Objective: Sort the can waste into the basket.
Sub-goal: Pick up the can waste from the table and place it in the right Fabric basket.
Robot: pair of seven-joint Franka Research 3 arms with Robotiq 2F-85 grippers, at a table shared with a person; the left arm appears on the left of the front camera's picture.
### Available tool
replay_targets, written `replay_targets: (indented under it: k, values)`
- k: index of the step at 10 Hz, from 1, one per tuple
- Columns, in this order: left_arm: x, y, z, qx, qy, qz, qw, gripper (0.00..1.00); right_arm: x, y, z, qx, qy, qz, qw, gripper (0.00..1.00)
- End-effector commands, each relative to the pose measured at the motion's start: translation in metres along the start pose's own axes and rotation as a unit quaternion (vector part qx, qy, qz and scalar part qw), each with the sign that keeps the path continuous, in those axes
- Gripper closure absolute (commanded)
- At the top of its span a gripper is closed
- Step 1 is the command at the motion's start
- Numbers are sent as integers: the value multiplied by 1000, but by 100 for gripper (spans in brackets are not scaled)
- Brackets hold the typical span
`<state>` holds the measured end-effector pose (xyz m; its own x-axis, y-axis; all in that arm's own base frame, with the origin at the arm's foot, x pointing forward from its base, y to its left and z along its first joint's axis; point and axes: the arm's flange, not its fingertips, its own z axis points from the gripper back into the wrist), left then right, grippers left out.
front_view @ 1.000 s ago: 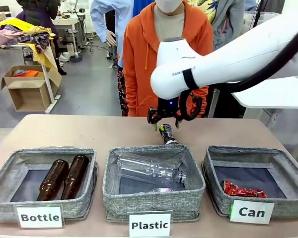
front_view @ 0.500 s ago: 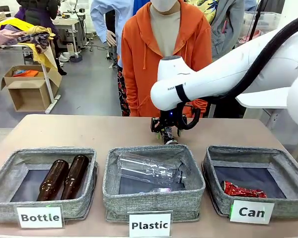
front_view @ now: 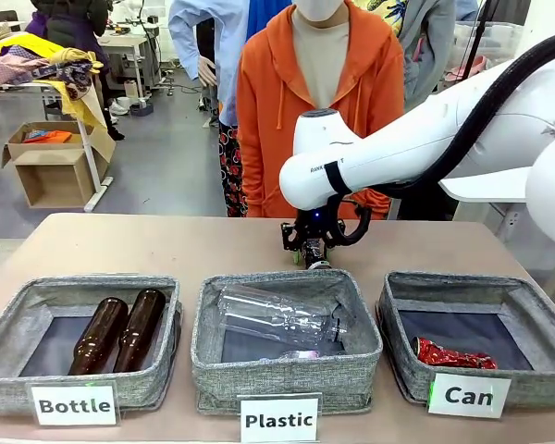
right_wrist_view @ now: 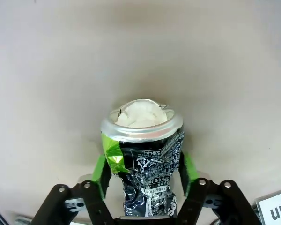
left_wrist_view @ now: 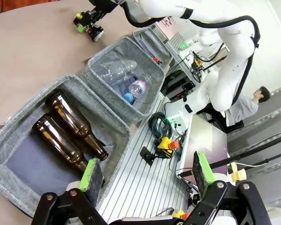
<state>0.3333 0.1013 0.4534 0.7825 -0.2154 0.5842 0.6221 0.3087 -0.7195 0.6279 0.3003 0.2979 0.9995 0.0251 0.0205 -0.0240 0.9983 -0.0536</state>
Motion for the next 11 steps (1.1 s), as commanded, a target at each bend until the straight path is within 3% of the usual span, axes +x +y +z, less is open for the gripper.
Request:
replay_targets:
  k: [1,2,7,11]
  values:
    - [1,-4,1,-1,2,5,1000,0,-4,-1,-2,0,-2,-18,1000,64]
    - [1,-4,1,-1,2,5,1000,0,-6,-2,-2,1,-4,-17,1000,100]
    - [1,-4,1,-1,2,5,1000,0,-15,-5,11,5,-22,-12,1000,100]
    - [1,-4,1,-1,2,5,1000,0,-79,-54,120,37,-60,53,996,100]
